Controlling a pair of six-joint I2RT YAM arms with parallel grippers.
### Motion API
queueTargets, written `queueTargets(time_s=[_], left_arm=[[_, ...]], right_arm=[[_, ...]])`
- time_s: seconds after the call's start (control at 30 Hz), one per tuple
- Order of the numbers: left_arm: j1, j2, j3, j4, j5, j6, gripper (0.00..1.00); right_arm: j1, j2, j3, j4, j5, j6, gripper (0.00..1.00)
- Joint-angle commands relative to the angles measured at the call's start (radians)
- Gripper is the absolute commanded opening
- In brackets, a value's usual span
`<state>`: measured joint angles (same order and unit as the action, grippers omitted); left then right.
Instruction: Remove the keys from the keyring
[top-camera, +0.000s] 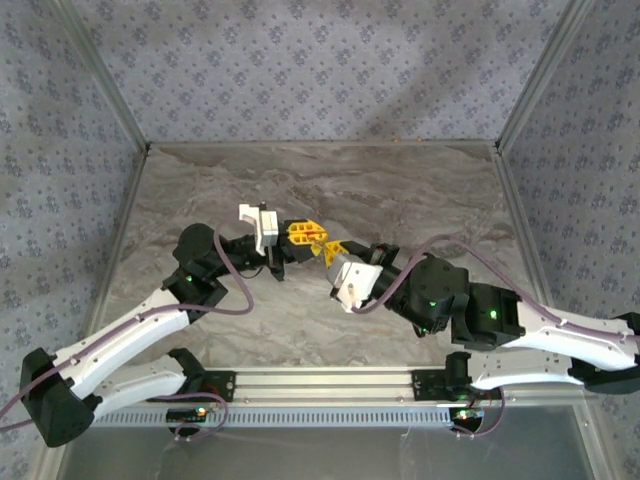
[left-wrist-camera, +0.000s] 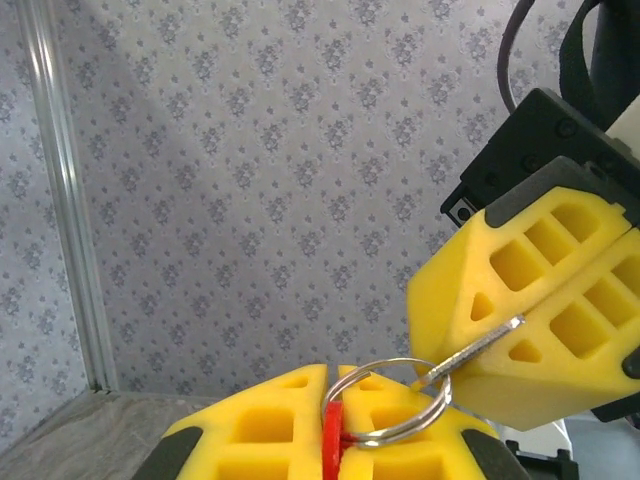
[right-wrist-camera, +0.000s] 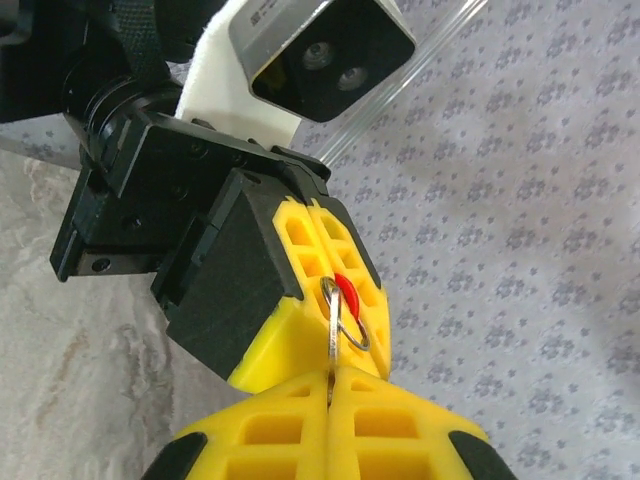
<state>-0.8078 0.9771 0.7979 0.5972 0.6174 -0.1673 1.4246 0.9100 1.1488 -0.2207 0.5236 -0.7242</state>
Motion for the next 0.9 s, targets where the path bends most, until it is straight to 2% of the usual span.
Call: queueTargets(time_s=[0.0, 0.37, 0.87], left_arm=[[0.024, -0.012, 0.047, 0.017, -0.097, -0.059, 0.0], [0.045, -0.025, 0.057, -0.001, -0.028, -0.134, 0.0], [0.047, -0.009, 0.057, 0.028, 0.035, -0.176, 0.0]], right_arm=[[0.052, -0.031, -0.044, -0.003, -0.038, -0.121, 0.0], [0.076, -0.056, -0.079, 0.004, 0.013, -0.227, 0.0], [0.064, -0.076, -0.084, 0.031, 0.0, -0.242, 0.0]])
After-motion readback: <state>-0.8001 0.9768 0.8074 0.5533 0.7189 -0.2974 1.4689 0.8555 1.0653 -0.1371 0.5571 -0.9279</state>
